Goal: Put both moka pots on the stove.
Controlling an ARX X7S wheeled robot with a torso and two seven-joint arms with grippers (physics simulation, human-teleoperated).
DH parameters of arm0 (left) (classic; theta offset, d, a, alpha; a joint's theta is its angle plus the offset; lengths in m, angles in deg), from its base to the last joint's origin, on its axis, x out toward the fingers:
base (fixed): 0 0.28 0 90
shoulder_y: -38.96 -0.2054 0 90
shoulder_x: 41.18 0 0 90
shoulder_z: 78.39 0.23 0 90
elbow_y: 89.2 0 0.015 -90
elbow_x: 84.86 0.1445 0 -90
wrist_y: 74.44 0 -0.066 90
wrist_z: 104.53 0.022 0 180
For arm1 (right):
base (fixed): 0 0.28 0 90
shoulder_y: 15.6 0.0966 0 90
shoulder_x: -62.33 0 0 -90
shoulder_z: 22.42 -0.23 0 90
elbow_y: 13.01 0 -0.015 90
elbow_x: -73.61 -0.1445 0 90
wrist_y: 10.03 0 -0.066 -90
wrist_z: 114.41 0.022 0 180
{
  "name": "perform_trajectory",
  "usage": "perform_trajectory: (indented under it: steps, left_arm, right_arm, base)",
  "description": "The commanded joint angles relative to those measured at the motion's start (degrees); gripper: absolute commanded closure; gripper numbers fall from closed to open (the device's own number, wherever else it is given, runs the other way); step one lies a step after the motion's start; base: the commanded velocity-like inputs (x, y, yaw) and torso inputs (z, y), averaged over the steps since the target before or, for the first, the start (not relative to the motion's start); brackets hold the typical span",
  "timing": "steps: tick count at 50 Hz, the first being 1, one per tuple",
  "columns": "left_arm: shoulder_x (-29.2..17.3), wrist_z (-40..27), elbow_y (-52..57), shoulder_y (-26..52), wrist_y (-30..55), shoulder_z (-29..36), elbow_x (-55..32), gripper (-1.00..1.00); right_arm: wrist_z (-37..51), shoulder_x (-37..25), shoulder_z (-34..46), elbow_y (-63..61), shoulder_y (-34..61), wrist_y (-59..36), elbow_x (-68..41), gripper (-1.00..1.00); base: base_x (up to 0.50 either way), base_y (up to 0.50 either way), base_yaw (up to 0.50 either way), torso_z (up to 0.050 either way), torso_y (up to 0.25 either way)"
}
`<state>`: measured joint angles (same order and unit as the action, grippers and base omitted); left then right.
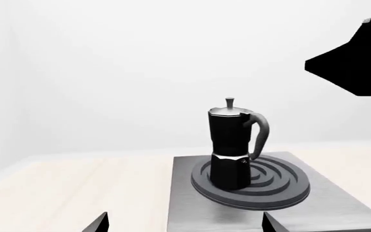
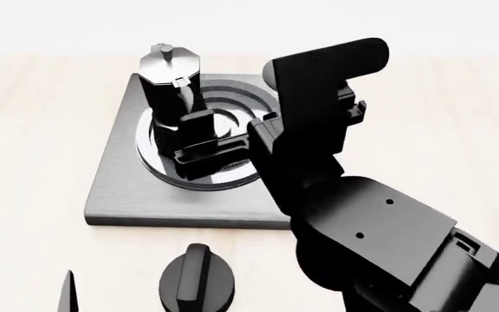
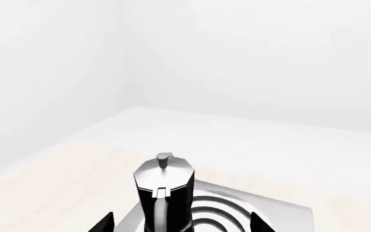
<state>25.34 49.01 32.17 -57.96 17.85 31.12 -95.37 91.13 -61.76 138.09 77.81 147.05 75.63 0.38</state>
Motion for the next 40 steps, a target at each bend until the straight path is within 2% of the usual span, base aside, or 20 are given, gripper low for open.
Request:
perform_trajectory:
  steps: [1,6,13,15,33,38,40]
  left_arm:
    - [-0.07,-0.20,0.28,0.22,0.48,0.37,0.20,-1.00]
    - [-0.07,-0.26,0.24,0.36,0.48,0.46,0.24,-1.00]
    - [-0.24,-0.48,0.77,0.23,0.64,0.45,0.24,-1.00]
    - [-0.26,-0.54,0.79,0.24,0.67,0.43,0.20,-1.00]
    - [-0.39,-0.69,0.07,0.36,0.09,0.58,0.37,-1.00]
    - [-0.41,-0.72,0.08,0.35,0.04,0.81,0.54,-1.00]
    - [-0.49,-0.78,0.13,0.36,0.08,0.71,0.48,-1.00]
  right_arm:
    - [6.21,-11.22,-2.38,-17.67,-3.12,3.06,-0.66,-1.00]
    - [10.54,-16.33,-3.51,-24.73,-4.00,6.00,6.48,-1.00]
    - [14.05,-21.78,-3.81,-26.04,-5.10,6.60,13.27,-1.00]
    - [13.29,-24.32,-4.39,-25.97,-5.63,6.89,9.67,-1.00]
    - [13.26,-41.20,-3.92,-23.18,-11.92,10.52,9.46,-1.00]
    - [12.31,-44.36,-4.00,-21.09,-13.29,12.53,5.94,-1.00]
    - [8.66,-45.52,-4.04,-19.17,-14.64,16.04,1.92,-1.00]
  base:
    - [0.00,0.00,0.00,0.000,0.000]
    - [0.00,0.00,0.00,0.000,0.000]
    - [0.00,0.00,0.00,0.000,0.000]
    - [0.00,0.00,0.00,0.000,0.000]
    - [0.00,0.00,0.00,0.000,0.000]
    - [0.00,0.00,0.00,0.000,0.000]
    - [0.00,0.00,0.00,0.000,0.000]
